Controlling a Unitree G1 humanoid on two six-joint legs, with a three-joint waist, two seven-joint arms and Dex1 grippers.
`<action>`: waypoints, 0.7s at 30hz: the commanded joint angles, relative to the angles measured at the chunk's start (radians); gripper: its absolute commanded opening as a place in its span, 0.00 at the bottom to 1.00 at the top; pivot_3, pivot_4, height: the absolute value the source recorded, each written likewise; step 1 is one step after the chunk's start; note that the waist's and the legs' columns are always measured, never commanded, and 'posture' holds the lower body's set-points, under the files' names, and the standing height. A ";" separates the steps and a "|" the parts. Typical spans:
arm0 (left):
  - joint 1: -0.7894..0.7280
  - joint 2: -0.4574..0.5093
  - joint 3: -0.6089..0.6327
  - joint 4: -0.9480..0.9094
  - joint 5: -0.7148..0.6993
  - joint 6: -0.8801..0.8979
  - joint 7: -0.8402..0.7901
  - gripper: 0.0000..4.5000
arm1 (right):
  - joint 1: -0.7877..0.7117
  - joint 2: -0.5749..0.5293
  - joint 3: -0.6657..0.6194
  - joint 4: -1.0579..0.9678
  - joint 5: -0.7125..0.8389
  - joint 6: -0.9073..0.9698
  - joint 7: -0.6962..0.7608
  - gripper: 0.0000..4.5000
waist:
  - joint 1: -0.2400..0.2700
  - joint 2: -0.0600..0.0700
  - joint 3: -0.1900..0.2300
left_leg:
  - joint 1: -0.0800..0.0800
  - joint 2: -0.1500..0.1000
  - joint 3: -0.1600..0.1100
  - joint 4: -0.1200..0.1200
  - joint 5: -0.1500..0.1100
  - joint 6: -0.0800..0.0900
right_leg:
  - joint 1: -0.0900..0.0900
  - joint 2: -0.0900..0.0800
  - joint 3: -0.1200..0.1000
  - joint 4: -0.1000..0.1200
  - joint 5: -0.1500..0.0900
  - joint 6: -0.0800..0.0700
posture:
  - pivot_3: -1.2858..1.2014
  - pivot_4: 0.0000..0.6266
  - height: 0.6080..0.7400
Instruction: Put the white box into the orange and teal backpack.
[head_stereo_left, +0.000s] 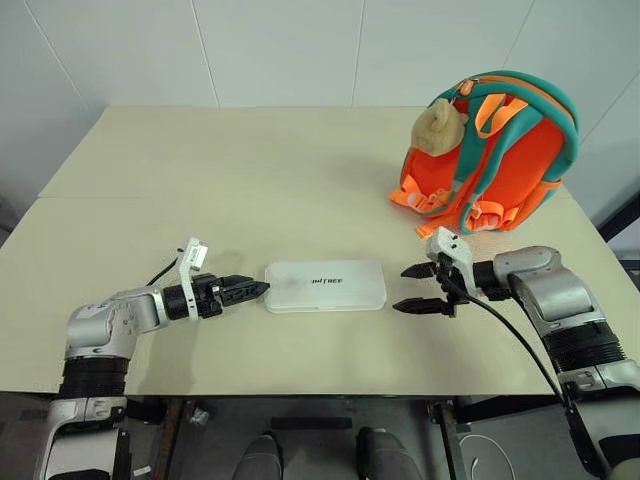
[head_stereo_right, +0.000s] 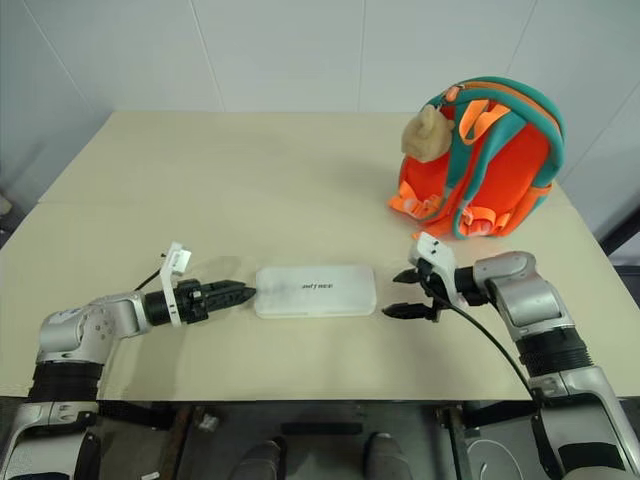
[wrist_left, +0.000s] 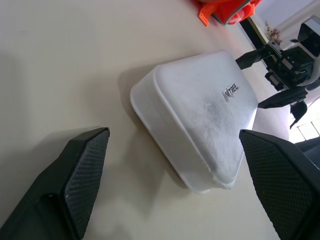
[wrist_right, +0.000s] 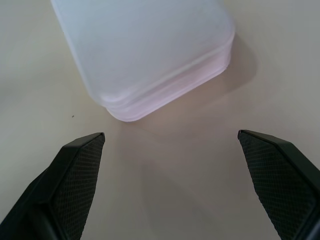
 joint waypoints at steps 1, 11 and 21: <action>-0.051 -0.021 -0.049 0.056 0.019 0.076 0.030 0.99 | -0.023 0.017 0.010 -0.022 0.017 0.011 0.016 1.00 | 0.002 0.000 0.000 | 0.000 0.000 0.000 0.000 0.000 0.000 | 0.000 0.000 0.000 0.000 0.000 0.000 | 0.52 0.24 1.00; -0.126 -0.065 -0.029 0.105 -0.062 0.318 0.024 0.99 | -0.050 0.090 0.027 -0.031 0.020 0.001 0.002 1.00 | -0.001 0.000 0.000 | 0.000 0.000 0.000 0.001 0.000 0.000 | 0.002 0.000 0.000 -0.002 0.001 0.001 | 0.52 0.24 1.00; -0.159 -0.070 0.001 0.134 -0.090 0.442 0.033 0.99 | -0.078 0.148 0.019 0.006 0.011 -0.051 -0.036 1.00 | 0.000 0.000 0.000 | 0.000 0.000 0.000 0.000 0.000 -0.001 | 0.001 0.000 0.000 -0.001 0.001 0.001 | 0.52 0.24 1.00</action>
